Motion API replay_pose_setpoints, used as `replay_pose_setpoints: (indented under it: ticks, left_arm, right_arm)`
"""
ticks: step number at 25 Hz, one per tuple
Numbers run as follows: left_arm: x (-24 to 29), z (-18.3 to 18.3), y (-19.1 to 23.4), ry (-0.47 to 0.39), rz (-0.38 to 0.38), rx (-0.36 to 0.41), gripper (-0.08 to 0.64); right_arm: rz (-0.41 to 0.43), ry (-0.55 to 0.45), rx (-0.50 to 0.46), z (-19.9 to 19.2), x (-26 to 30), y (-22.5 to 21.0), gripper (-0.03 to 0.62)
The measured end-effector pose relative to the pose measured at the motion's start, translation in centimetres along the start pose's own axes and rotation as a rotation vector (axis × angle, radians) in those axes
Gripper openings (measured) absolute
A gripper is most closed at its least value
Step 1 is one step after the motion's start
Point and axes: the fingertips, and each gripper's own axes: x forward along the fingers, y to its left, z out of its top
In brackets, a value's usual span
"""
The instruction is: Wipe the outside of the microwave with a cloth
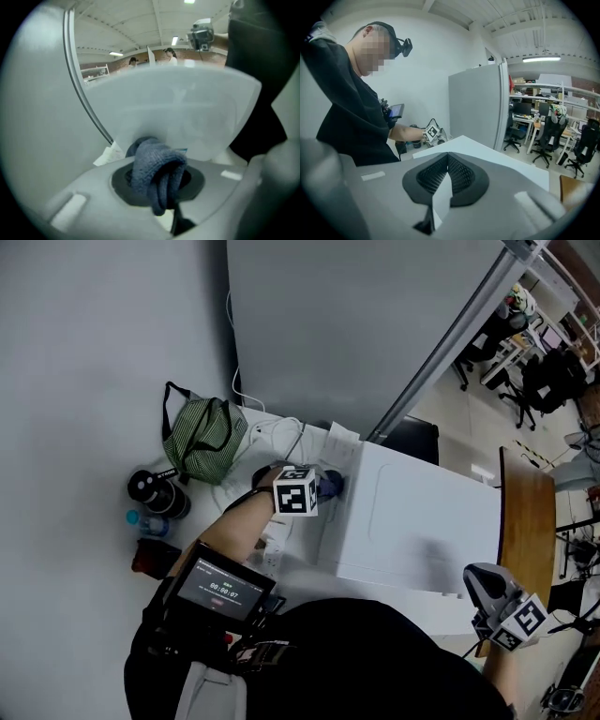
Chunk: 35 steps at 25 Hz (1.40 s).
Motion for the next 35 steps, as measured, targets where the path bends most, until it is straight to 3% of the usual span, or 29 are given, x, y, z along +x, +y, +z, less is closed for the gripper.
replay_pose_setpoints:
  ticks: [4,7,15,18,21,27,30,35]
  left_arm:
    - [-6.6,5.2,-2.1,-0.042,0.008,0.062,0.058]
    - [-6.1,6.8,-3.8,0.006,-0.026,0.107,0.058]
    - [4.6,-1.9,-4.4,0.229,-0.103,0.089,0.058]
    - [8.8,-5.8,-4.9,0.258,-0.131,0.035,0.058]
    - [10.0,-6.9,-5.2,0.241,-0.141,-0.014,0.058]
    - [2.3,-2.2,-4.0,0.135,-0.077,-0.050,0.058]
    - [-4.0,1.8,-4.6,0.104,-0.039,-0.007,0.058]
    - [-7.8,7.1,-8.3,0.101,-0.098,0.058,0.058]
  right_arm:
    - [0.055,-0.061,0.012,0.4,1.8,0.1,0.006]
    - [0.075,-0.070,0.029,0.1,2.3,0.4,0.006]
    - [-0.024,0.008,0.067,-2.0,-0.8,-0.5,0.006]
    - [-0.043,0.041,0.062,-2.2,-1.3,-0.6,0.006]
    - [-0.048,0.049,0.051,-2.1,-1.6,-0.5,0.006]
    - [0.015,-0.015,0.028,-1.2,-0.4,-0.4,0.006]
    - [0.065,-0.065,0.019,-0.6,0.9,-0.4,0.006]
    - [0.111,-0.106,0.026,-0.5,1.9,0.0,0.006]
